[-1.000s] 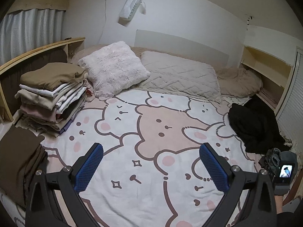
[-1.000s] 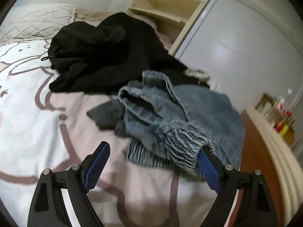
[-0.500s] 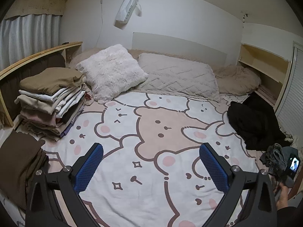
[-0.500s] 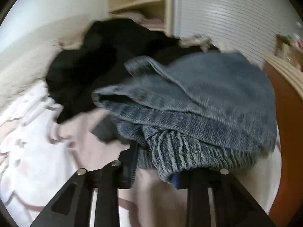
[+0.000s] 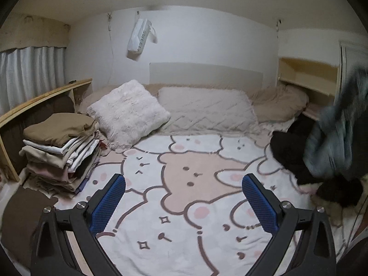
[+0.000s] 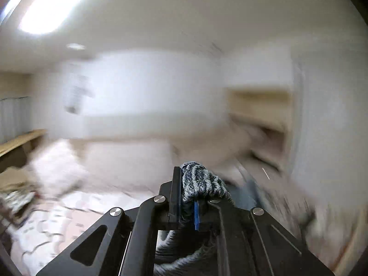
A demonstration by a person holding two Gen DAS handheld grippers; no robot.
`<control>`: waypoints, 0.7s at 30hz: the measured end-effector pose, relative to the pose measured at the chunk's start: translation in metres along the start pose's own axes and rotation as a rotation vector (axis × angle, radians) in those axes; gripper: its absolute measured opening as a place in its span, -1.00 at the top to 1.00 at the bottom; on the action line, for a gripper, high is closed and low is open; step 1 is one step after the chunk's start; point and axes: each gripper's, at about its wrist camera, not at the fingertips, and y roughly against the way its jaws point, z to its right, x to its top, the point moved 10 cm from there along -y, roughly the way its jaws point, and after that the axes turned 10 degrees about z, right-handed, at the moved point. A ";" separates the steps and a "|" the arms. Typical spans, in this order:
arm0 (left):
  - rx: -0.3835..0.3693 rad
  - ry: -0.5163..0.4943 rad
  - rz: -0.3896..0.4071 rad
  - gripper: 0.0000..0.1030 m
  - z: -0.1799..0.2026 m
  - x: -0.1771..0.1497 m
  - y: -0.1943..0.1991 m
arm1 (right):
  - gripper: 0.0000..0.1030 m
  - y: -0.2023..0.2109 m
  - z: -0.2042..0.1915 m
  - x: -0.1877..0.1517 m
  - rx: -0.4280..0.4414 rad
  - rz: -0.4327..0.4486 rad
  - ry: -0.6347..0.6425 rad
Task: Fold clothes
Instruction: 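Lift the blue-grey jogger pants with the right tool and carry them over the bed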
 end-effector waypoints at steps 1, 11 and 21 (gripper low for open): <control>-0.001 0.011 0.017 -0.98 -0.002 0.005 0.004 | 0.82 0.009 -0.029 0.031 0.067 0.044 0.034; 0.070 0.076 0.202 -0.98 -0.059 0.043 0.069 | 0.83 -0.016 -0.175 0.037 0.210 -0.005 0.015; 0.020 0.057 0.076 -0.98 -0.046 -0.012 0.076 | 0.82 0.005 -0.213 -0.124 0.337 -0.286 -0.238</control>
